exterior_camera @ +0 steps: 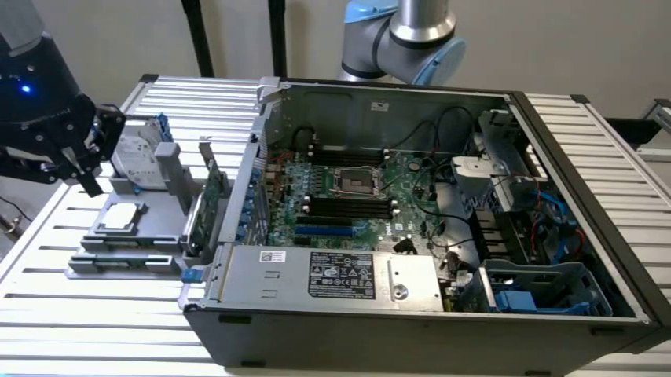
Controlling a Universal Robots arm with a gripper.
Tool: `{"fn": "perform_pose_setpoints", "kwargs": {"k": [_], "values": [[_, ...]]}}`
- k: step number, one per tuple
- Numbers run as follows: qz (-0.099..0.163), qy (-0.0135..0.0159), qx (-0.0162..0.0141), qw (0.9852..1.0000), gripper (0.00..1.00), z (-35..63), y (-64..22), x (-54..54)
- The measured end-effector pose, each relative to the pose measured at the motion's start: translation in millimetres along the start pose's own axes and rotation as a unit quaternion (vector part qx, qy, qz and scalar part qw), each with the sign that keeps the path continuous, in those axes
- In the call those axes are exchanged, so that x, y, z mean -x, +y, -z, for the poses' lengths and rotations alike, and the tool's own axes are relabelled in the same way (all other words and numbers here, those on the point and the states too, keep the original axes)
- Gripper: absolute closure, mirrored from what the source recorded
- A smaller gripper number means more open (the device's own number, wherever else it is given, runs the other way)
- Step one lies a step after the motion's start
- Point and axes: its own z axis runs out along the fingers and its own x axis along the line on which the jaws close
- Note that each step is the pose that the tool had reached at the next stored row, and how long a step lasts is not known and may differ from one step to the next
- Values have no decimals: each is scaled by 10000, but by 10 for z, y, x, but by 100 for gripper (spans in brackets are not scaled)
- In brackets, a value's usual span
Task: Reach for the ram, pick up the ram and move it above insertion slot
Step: 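Pick up the ram and move it above insertion slot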
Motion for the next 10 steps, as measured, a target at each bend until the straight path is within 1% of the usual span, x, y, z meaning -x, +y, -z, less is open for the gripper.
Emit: {"fn": "perform_pose_setpoints", "kwargs": {"k": [3, 5, 8, 10], "values": [[269, 10, -1, 9996, 89, 0, 0, 0], [452, 17, -3, 9990, 89, 0, 0, 0], [729, 27, -4, 9973, 89, -1, 0, 0], [906, 34, -5, 9959, 89, 0, 0, 0]]}}
